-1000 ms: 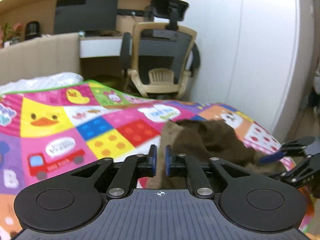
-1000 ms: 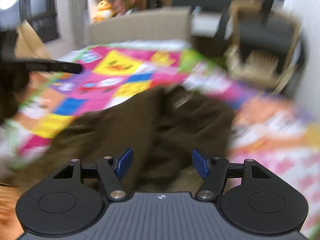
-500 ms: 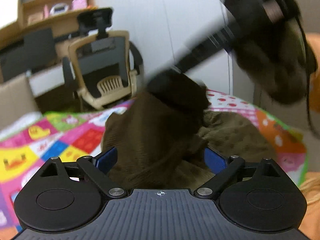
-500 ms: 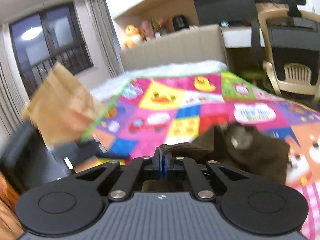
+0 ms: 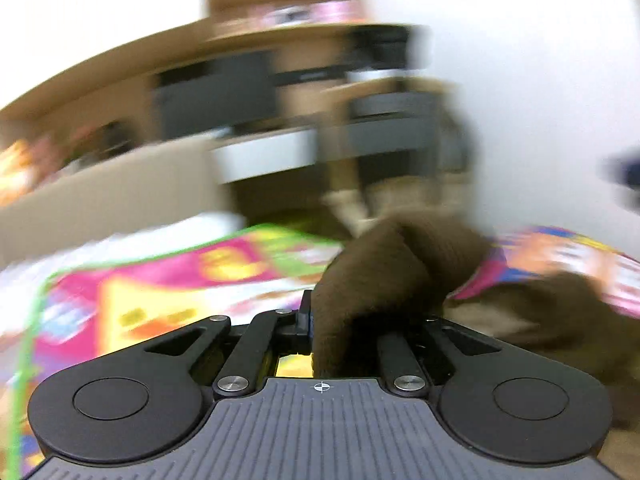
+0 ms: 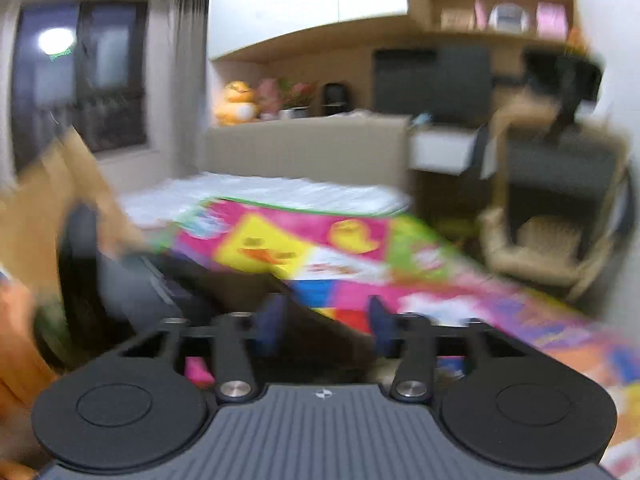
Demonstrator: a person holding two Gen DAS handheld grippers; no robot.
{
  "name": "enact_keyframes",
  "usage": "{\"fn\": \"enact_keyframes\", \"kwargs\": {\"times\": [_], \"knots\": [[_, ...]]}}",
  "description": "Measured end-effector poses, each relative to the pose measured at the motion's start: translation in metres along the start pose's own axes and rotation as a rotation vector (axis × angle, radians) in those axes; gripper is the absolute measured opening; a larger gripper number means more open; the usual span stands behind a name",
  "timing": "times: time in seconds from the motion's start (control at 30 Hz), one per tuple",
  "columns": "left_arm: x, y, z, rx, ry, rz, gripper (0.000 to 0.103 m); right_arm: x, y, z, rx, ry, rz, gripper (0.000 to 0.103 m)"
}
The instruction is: Fold clothes
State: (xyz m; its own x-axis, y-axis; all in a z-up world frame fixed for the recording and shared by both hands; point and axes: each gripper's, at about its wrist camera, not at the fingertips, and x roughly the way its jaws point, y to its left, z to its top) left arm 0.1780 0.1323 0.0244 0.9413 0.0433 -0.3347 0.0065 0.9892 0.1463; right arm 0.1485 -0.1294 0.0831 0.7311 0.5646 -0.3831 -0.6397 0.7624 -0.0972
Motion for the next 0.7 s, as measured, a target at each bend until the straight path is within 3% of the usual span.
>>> {"fn": "enact_keyframes", "kwargs": {"times": [0.17, 0.27, 0.47, 0.53, 0.6, 0.63, 0.67, 0.7], "knots": [[0.037, 0.069, -0.029, -0.175, 0.148, 0.099, 0.009, 0.054, 0.030, -0.042, -0.231, 0.171, -0.064, 0.060], [0.048, 0.081, -0.051, -0.267, 0.227, 0.080, 0.009, 0.083, 0.036, -0.054, -0.237, 0.234, -0.055, 0.060], [0.054, 0.093, -0.064, -0.294, 0.254, 0.070, 0.009, 0.122, 0.074, -0.044, -0.231, 0.244, 0.112, 0.060], [0.052, 0.096, -0.064, -0.309, 0.250, 0.069, 0.009, 0.148, 0.091, -0.041, -0.248, 0.313, 0.154, 0.066], [0.054, 0.098, -0.060, -0.327, 0.246, 0.070, 0.009, 0.167, 0.103, -0.049, -0.287, 0.366, 0.139, 0.066], [0.053, 0.100, -0.061, -0.341, 0.245, 0.070, 0.009, 0.175, 0.106, -0.053, -0.303, 0.381, 0.130, 0.062], [0.051, 0.103, -0.061, -0.356, 0.244, 0.071, 0.009, 0.177, 0.105, -0.054, -0.298, 0.367, 0.130, 0.036], [0.051, 0.104, -0.061, -0.364, 0.240, 0.069, 0.009, 0.173, 0.100, -0.051, -0.289, 0.341, 0.103, 0.018]]}}
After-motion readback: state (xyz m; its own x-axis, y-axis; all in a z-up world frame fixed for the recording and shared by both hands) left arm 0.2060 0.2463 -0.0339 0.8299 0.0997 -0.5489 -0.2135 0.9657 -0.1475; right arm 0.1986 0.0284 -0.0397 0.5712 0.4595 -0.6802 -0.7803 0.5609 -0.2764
